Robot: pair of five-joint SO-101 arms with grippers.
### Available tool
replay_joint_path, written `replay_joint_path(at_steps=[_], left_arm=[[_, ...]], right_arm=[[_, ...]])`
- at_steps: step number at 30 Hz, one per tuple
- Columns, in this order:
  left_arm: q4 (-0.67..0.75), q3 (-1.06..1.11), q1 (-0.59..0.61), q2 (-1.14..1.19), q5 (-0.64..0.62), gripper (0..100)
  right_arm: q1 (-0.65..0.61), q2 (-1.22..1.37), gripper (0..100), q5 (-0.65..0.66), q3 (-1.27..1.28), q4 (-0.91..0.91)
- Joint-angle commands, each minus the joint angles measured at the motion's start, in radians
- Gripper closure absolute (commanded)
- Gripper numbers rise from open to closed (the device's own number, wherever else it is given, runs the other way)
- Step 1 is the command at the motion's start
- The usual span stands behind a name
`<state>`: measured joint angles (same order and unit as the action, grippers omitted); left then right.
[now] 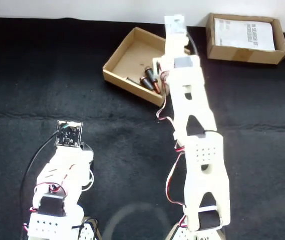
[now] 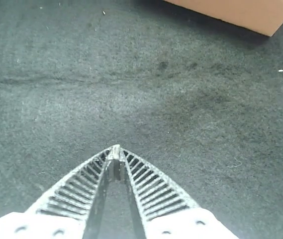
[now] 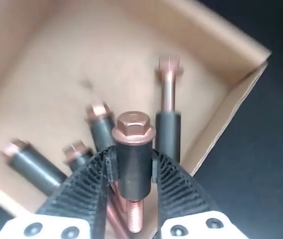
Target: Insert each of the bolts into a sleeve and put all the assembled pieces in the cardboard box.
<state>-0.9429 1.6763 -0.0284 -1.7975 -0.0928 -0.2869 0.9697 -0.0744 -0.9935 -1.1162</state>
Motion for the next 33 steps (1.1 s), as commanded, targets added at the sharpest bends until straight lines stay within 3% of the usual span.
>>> replay_joint_path(at_steps=[1, 4, 10, 12, 16, 24, 33], left_arm=[[0.020, 0.019, 0.012, -0.010, 0.006, 99], [0.023, 0.019, 0.012, -0.010, 0.006, 99], [0.040, 0.019, 0.012, -0.008, 0.006, 98], [0.041, 0.019, 0.012, -0.008, 0.006, 98], [0.044, 0.019, 0.013, -0.008, 0.006, 98], [0.044, 0.019, 0.013, -0.008, 0.005, 98], [0.044, 0.019, 0.013, -0.008, 0.006, 98]], right_arm=[[0.005, 0.036, 98.9, 0.123, -0.105, -0.045], [-0.015, 0.076, 96.2, 0.281, -0.130, -0.088], [-0.042, 0.084, 73.3, 0.292, -0.243, -0.219], [-0.047, 0.084, 71.6, 0.292, -0.295, -0.234], [-0.054, 0.084, 74.0, 0.288, -0.418, -0.248], [-0.077, 0.084, 86.8, 0.287, -0.776, -0.519], [-0.079, -0.015, 99.2, 0.287, -0.779, -0.644]])
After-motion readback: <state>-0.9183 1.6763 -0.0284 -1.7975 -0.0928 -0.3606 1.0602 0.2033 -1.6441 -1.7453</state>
